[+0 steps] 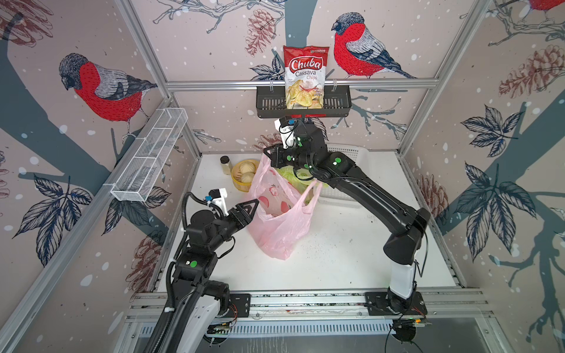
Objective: Place the peach into a plastic bag & tie a knot
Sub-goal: Adjust the plastic bag at the center of the board.
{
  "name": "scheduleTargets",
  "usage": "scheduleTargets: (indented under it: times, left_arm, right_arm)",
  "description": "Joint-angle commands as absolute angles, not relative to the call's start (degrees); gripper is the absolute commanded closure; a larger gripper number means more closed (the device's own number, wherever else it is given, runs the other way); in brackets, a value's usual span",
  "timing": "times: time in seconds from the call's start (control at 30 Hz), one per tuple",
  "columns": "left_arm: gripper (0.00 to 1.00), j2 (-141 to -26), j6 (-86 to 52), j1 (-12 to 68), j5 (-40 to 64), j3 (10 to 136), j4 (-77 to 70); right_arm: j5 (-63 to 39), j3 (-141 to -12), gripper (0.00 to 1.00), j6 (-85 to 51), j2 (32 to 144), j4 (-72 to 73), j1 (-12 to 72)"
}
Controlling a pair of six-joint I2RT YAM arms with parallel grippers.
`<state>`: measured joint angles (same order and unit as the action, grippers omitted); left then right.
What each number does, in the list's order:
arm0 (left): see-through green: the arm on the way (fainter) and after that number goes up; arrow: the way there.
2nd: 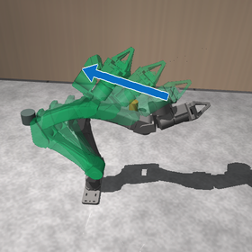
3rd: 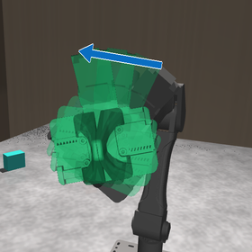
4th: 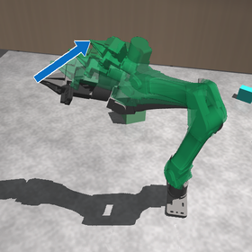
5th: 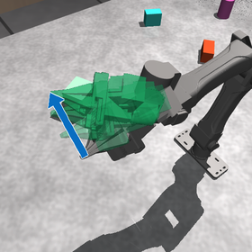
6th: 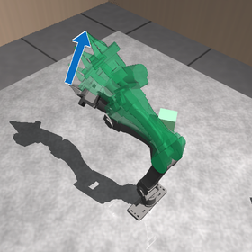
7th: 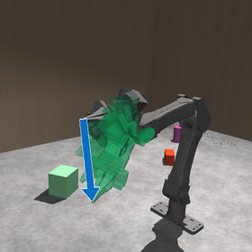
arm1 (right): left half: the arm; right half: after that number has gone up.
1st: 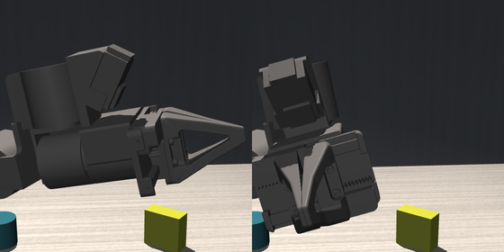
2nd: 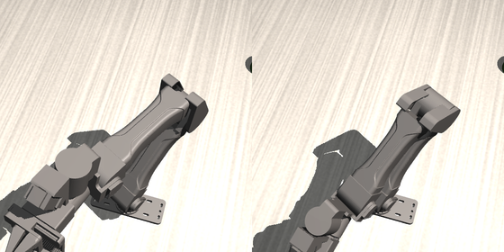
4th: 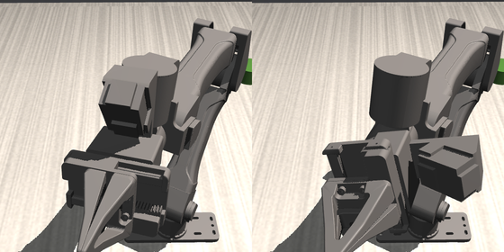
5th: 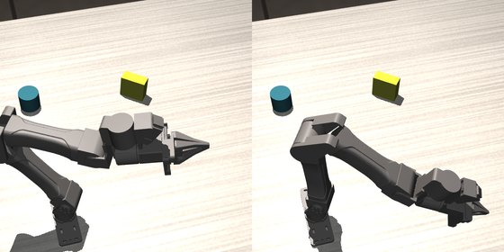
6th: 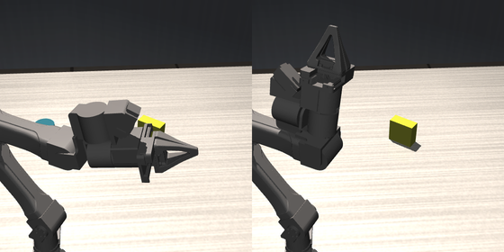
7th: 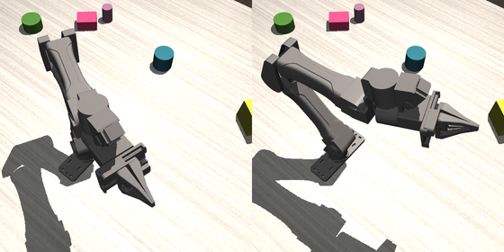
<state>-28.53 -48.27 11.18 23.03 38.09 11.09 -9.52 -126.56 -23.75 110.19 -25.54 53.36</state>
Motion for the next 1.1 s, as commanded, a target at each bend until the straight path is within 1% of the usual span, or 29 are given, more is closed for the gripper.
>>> scheduleTargets:
  times: [0.0, 0.03, 0.1, 0.13, 0.23, 0.3, 0.4, 0.6, 0.8, 1.07]
  left_arm:
    - [0.33, -24.17, -34.48, 11.21, 14.45, 43.15, 15.40]
    - [0.26, -22.78, -31.37, 11.23, 14.03, 44.85, 14.08]
    - [0.17, -21.20, -25.35, 11.25, 16.49, 47.67, 10.04]
    - [0.14, -21.08, -22.58, 11.16, 19.01, 49.03, 7.48]
    - [0.10, -23.98, -15.85, 11.21, 28.04, 52.72, 1.87]
    - [0.04, -27.02, -11.81, 11.22, 31.23, 54.57, 0.90]
    - [0.04, -30.76, -7.38, 11.22, 33.70, 55.05, -0.86]
    - [0.04, -37.23, -4.07, 11.24, 40.50, 56.85, -5.77]
    - [0.04, -43.47, -2.70, 12.63, 46.09, 62.66, -4.89]
    - [0.04, -48.54, -1.67, 18.62, 45.84, 60.54, -6.75]
  right_arm:
    - [-13.54, -132.40, 1.00, -18.48, 109.39, -34.72, 54.84]
    - [-14.24, -133.76, 1.00, -17.62, 109.20, -36.84, 55.31]
    - [-16.26, -134.32, 1.00, -16.45, 108.15, -39.47, 56.06]
    - [-17.40, -133.99, 1.00, -16.12, 107.44, -40.25, 56.33]
    - [-21.19, -132.60, 1.00, -15.83, 105.48, -41.28, 56.41]
    - [-23.84, -131.86, 1.00, -15.50, 104.64, -41.52, 56.43]
    - [-26.73, -130.86, 1.00, -15.06, 103.69, -42.08, 56.58]
    - [-29.97, -129.76, 1.00, -14.05, 102.70, -43.07, 56.48]
    - [-33.77, -129.56, 1.00, -13.18, 101.57, -43.55, 55.38]
    - [-39.36, -129.61, 1.00, -13.27, 101.72, -42.47, 53.58]
